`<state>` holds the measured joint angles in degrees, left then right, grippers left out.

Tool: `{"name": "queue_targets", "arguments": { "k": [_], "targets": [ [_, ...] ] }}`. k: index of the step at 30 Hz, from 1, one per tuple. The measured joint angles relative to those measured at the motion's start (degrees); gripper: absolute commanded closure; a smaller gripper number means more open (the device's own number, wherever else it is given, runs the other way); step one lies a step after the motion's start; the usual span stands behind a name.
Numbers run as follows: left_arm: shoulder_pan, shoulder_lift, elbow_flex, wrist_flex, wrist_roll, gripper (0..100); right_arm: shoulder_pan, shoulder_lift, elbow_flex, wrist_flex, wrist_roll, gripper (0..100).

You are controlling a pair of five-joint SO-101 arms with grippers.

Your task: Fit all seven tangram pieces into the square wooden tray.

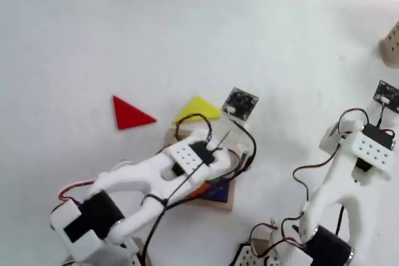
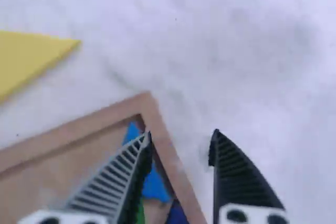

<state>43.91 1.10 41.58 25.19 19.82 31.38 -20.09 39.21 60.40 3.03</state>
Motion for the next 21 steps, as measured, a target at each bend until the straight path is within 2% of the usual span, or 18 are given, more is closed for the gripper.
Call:
{"name": "queue_targets", "arguments": {
  "k": [5,16,21],
  "targets": [
    [-0.35,0.00,0.00,0.00,0.00,76,0.09,0.00,0.00,0.00,0.00,97.9],
    [-3.16,-0.44,0.88,0.70,0.00,76,-2.20,0.00,0.00,0.00,0.00,97.9],
    [-3.87,-8.35,3.34,3.96,0.00,76,-2.73,0.00,1.05,-1.67,0.00,97.9]
  ]
}}
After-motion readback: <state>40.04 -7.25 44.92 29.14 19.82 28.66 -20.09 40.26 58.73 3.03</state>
